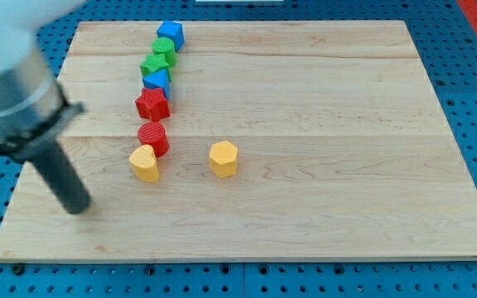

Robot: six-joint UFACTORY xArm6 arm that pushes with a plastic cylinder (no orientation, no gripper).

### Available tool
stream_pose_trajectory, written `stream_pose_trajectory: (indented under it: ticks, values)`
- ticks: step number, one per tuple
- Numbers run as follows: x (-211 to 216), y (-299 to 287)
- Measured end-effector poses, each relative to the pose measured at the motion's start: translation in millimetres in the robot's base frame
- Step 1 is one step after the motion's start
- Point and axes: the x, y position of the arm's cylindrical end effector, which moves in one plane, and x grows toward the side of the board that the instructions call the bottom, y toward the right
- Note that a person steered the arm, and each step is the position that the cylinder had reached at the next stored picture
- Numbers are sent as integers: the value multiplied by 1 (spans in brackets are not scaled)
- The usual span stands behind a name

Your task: Move the yellow blocks towards right

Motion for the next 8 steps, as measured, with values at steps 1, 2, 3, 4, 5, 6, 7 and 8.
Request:
stream_pose_trajectory:
  ticks: [1,2,3,4,5,6,7,8]
  values:
    - [-46,13]
    - [-48,122]
    - [-51,231]
    - [-53,210]
    - [-96,199]
    - [-190,277]
    - [-287,284]
    - [-351,217]
